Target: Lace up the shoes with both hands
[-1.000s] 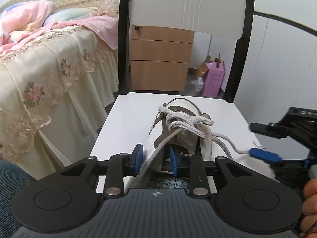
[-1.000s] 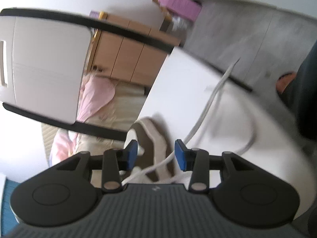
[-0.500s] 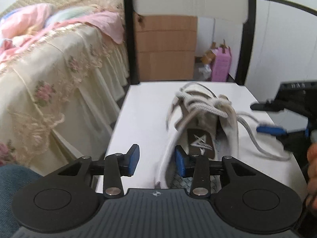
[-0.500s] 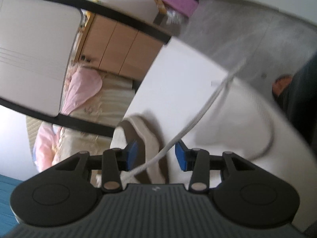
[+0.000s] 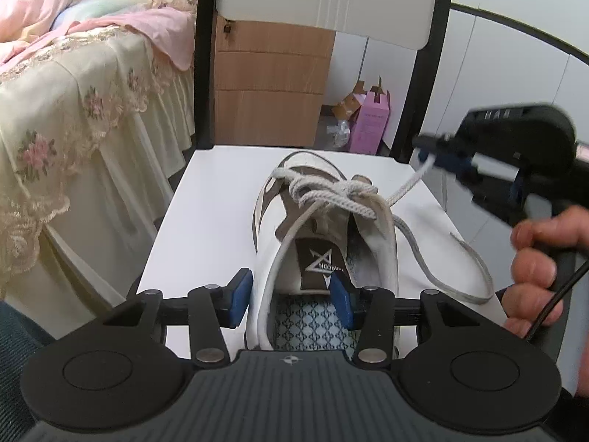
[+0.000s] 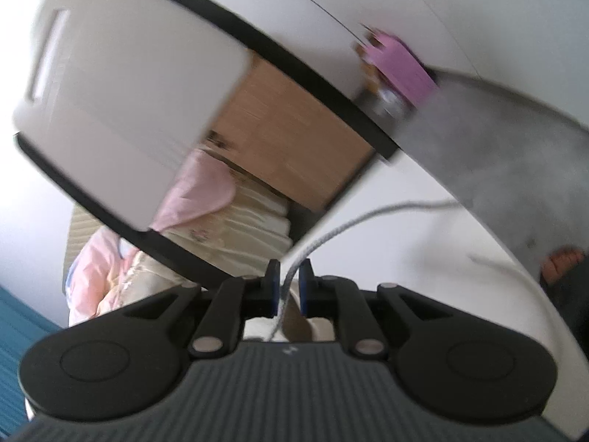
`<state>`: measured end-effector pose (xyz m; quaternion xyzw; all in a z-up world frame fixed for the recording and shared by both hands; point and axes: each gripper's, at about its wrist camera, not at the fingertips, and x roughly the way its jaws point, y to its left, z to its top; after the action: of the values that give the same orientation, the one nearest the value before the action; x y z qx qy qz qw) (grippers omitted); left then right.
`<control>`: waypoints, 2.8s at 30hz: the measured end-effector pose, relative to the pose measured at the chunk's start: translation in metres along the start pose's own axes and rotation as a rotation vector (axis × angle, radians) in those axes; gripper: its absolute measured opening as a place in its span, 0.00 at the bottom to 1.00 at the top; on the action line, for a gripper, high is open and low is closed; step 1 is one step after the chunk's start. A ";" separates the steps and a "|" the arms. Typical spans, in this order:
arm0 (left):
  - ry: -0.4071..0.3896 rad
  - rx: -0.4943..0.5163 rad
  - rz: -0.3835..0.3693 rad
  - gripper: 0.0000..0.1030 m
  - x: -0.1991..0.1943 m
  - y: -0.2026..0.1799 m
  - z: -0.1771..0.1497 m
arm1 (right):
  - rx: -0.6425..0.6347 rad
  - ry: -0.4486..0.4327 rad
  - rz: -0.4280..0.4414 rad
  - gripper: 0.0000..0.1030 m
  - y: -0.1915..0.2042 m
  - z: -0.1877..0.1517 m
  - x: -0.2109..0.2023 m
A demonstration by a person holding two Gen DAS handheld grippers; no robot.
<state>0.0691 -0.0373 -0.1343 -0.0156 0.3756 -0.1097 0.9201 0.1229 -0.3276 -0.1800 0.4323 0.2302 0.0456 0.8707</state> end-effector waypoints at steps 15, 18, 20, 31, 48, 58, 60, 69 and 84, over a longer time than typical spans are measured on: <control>0.009 -0.023 -0.001 0.50 0.008 0.007 0.003 | -0.132 -0.179 0.136 0.01 0.083 0.063 -0.027; 0.008 -0.034 0.007 0.50 0.008 0.009 0.005 | -0.221 -0.153 0.066 0.02 0.098 0.069 -0.029; 0.008 -0.044 0.003 0.50 0.007 0.011 0.007 | -0.226 -0.121 0.039 0.04 0.097 0.069 -0.032; -0.045 -0.049 0.001 0.53 -0.007 0.012 0.014 | 0.011 0.181 -0.157 0.09 0.023 0.025 -0.045; -0.013 -0.053 0.005 0.54 0.004 0.018 0.012 | 0.476 0.415 -0.144 0.48 -0.037 -0.037 0.016; 0.015 -0.107 -0.003 0.54 0.009 0.025 0.013 | 0.510 0.249 -0.039 0.12 -0.033 -0.031 0.028; 0.022 -0.123 -0.006 0.54 0.011 0.027 0.013 | 0.473 0.221 0.020 0.09 -0.027 -0.029 0.031; -0.047 -0.122 -0.016 0.54 0.002 0.027 0.017 | 0.325 0.095 0.257 0.09 0.007 -0.012 0.017; -0.059 -0.107 -0.008 0.57 -0.001 0.026 0.018 | 0.249 0.003 0.519 0.03 0.045 0.027 0.000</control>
<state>0.0862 -0.0128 -0.1236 -0.0695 0.3535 -0.0925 0.9283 0.1403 -0.3194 -0.1315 0.5804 0.1172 0.2388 0.7697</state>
